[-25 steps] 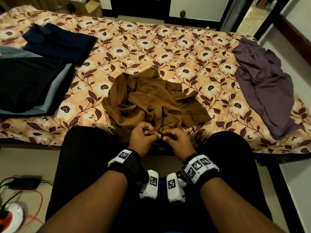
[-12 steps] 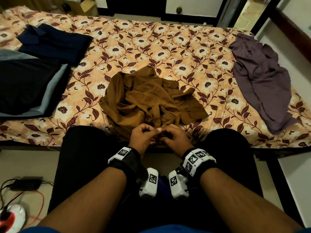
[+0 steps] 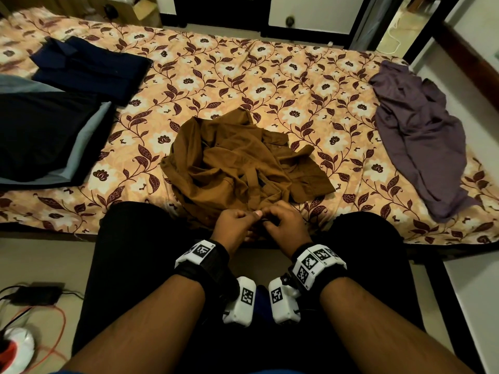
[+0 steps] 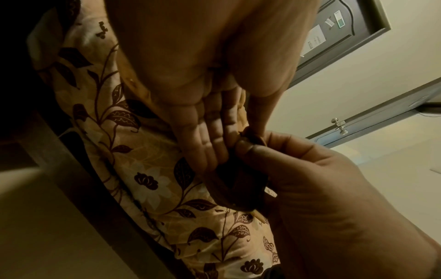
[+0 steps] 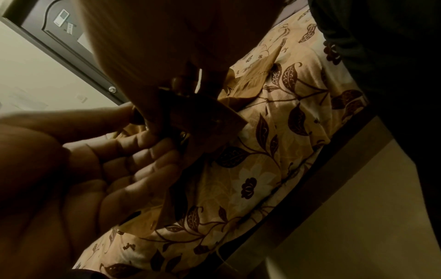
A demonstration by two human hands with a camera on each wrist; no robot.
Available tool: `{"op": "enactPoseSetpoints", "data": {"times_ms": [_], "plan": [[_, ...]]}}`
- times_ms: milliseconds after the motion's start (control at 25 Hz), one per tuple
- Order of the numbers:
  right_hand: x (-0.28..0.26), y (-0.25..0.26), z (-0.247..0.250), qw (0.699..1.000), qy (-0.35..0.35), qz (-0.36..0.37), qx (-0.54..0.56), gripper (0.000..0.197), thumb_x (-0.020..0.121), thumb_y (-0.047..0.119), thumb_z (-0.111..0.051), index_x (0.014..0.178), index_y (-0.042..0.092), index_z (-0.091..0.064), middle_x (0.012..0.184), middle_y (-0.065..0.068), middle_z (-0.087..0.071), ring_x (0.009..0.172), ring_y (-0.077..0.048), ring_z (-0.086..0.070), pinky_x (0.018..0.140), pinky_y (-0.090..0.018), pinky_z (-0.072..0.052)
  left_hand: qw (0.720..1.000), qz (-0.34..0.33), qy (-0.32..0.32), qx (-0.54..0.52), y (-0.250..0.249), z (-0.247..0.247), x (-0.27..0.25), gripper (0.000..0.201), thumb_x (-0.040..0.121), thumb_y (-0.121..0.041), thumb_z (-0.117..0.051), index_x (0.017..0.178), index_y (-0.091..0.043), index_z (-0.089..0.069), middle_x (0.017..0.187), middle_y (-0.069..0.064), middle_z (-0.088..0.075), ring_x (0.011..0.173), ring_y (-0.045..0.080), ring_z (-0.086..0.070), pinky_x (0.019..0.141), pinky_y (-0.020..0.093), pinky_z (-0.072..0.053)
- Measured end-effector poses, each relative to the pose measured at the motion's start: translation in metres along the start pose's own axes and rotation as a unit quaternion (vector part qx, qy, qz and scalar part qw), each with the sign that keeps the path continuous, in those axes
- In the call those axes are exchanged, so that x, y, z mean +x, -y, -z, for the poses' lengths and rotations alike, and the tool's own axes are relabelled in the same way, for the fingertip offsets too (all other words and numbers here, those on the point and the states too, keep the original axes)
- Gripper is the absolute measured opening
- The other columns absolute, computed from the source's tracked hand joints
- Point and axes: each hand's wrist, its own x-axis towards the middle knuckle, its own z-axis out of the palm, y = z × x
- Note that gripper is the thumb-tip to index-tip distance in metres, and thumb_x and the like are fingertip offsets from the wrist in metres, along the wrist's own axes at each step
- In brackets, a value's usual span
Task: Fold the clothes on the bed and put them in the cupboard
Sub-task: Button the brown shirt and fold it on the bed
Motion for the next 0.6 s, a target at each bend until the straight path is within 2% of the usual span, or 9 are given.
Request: {"op": "enactPoseSetpoints", "data": {"times_ms": [80,160,240,360,400,480,600], "plan": [[-0.002,-0.002,-0.001,1.0,-0.005,-0.003,-0.001,0.014,0.077,-0.004,-0.066,0.089,0.001,-0.071,0.09,-0.012,-0.061,0.083,-0.02,-0.058,0.069,-0.003,-0.036,1.0,-0.003,0.005,0.006,0.001,0.0,0.001,0.021,0.095,-0.015,-0.061,0.091,0.004,-0.068,0.072,0.013,-0.066,0.055,0.018,-0.065,0.049,0.025,-0.052],[-0.002,-0.003,-0.001,1.0,-0.022,-0.004,0.007,0.012,0.076,-0.004,-0.067,0.086,0.002,-0.071,0.089,-0.009,-0.059,0.082,-0.018,-0.056,0.069,-0.002,-0.036,1.0,0.002,0.021,-0.016,0.002,0.0,0.002,0.021,0.096,-0.01,-0.058,0.099,0.008,-0.067,0.077,0.015,-0.068,0.058,0.019,-0.067,0.053,0.026,-0.056],[-0.001,-0.002,-0.001,1.0,-0.02,-0.005,0.02,0.012,0.074,-0.003,-0.071,0.085,0.002,-0.07,0.088,-0.006,-0.056,0.081,-0.015,-0.056,0.07,-0.002,-0.036,0.999,-0.003,0.014,-0.031,0.003,0.0,0.004,0.019,0.096,-0.006,-0.056,0.099,0.01,-0.066,0.082,0.016,-0.068,0.062,0.02,-0.066,0.057,0.027,-0.058],[-0.002,0.002,-0.001,0.999,0.015,-0.01,0.048,0.021,0.072,0.0,-0.077,0.091,0.005,-0.07,0.092,-0.001,-0.054,0.081,0.001,-0.053,0.073,0.0,-0.037,0.999,-0.019,-0.028,-0.041,0.005,0.001,0.007,0.017,0.093,-0.002,-0.058,0.081,0.004,-0.067,0.078,0.019,-0.065,0.063,0.023,-0.062,0.055,0.026,-0.054],[-0.003,0.003,-0.002,0.997,0.016,-0.017,0.071,0.021,0.073,0.002,-0.077,0.092,0.007,-0.071,0.093,-0.001,-0.054,0.082,0.006,-0.053,0.074,-0.001,-0.038,0.998,-0.026,-0.039,-0.042,0.007,0.002,0.01,0.02,0.092,-0.002,-0.058,0.073,-0.001,-0.066,0.075,0.018,-0.064,0.065,0.024,-0.061,0.055,0.025,-0.053],[-0.003,0.002,-0.002,0.992,-0.003,-0.032,0.119,0.015,0.078,0.006,-0.075,0.091,0.014,-0.072,0.093,0.001,-0.057,0.087,0.007,-0.055,0.078,-0.007,-0.043,0.998,-0.037,-0.046,-0.038,0.009,0.003,0.012,0.022,0.09,-0.003,-0.061,0.069,-0.005,-0.066,0.075,0.017,-0.063,0.071,0.026,-0.061,0.06,0.027,-0.051],[-0.003,-0.005,0.001,0.988,-0.051,-0.05,0.134,0.022,0.08,0.009,-0.073,0.085,0.03,-0.07,0.091,0.006,-0.065,0.094,-0.01,-0.062,0.083,-0.029,-0.052,0.996,-0.064,-0.003,-0.055,0.007,0.002,0.008,0.014,0.093,-0.006,-0.06,0.084,0.002,-0.067,0.076,0.012,-0.069,0.068,0.017,-0.068,0.06,0.024,-0.053]]}}
